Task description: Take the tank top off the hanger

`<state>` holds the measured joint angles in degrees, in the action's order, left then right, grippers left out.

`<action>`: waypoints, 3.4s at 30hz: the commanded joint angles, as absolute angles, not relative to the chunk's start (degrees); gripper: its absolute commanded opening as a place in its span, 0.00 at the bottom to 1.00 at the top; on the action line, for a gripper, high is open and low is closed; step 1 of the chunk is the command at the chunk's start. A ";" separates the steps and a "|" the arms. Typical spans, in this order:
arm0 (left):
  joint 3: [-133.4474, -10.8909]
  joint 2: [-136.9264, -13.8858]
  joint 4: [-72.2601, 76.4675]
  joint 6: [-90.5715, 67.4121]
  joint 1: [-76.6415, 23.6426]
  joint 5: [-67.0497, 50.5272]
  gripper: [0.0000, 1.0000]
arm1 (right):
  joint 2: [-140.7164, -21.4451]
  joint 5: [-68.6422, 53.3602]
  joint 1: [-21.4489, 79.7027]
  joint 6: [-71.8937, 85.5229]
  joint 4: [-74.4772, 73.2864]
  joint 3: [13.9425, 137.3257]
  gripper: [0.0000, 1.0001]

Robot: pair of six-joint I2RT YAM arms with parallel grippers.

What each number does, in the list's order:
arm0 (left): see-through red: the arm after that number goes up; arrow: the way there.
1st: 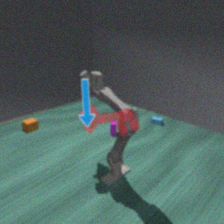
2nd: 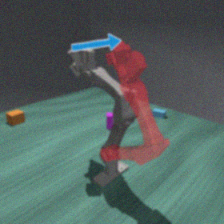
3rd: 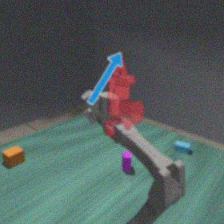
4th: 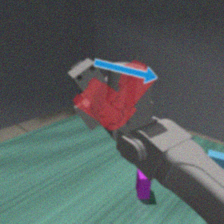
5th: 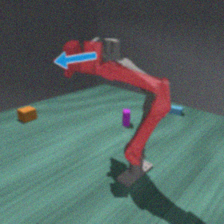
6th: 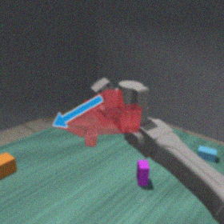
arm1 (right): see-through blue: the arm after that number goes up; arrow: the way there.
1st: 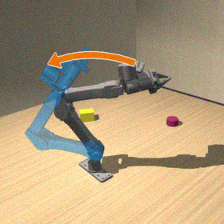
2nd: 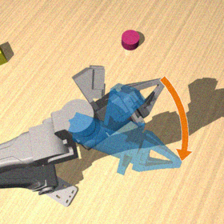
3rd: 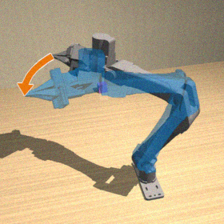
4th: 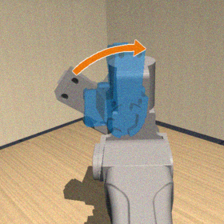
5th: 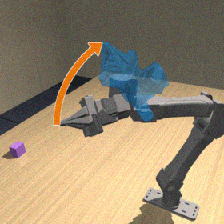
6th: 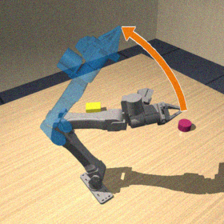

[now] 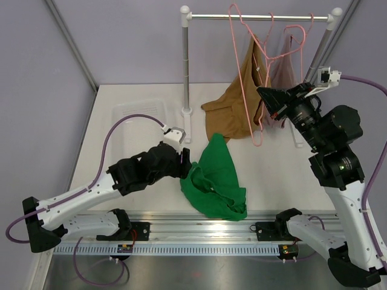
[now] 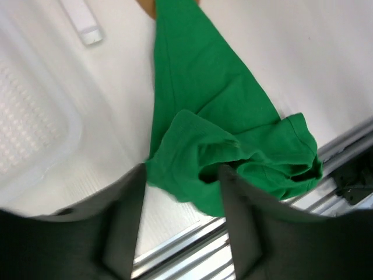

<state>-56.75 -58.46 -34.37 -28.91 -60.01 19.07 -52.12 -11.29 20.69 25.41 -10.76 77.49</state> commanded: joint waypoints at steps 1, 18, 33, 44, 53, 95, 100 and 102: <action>-60.81 -57.48 -39.17 -29.44 -59.94 26.70 0.68 | -55.45 -4.49 20.92 22.50 -26.88 82.26 0.00; -65.31 -42.19 -52.74 -26.19 -59.94 37.18 0.99 | -86.62 4.39 20.92 13.98 -39.98 113.88 0.00; -61.52 -39.29 -49.48 -25.49 -59.94 36.65 0.99 | -114.78 7.30 20.65 9.66 -51.23 151.08 0.00; -63.72 -44.81 -46.51 -26.28 -59.94 32.18 0.99 | -104.68 6.51 20.74 10.81 -47.19 138.86 0.59; -63.46 -58.78 -31.84 -25.14 -62.31 21.54 0.99 | -87.30 3.69 20.74 9.76 -51.59 130.63 0.99; -80.67 -78.58 -39.19 -21.10 -65.13 31.36 0.00 | -36.04 -15.03 20.74 15.03 -43.51 75.67 0.99; -88.15 -72.69 -45.60 -19.25 -58.81 33.31 0.00 | -36.47 -13.89 20.65 15.56 -43.16 75.32 0.99; -90.69 -71.37 -47.01 -18.63 -53.56 32.78 0.00 | -36.74 -13.71 20.65 15.64 -42.89 75.06 0.99</action>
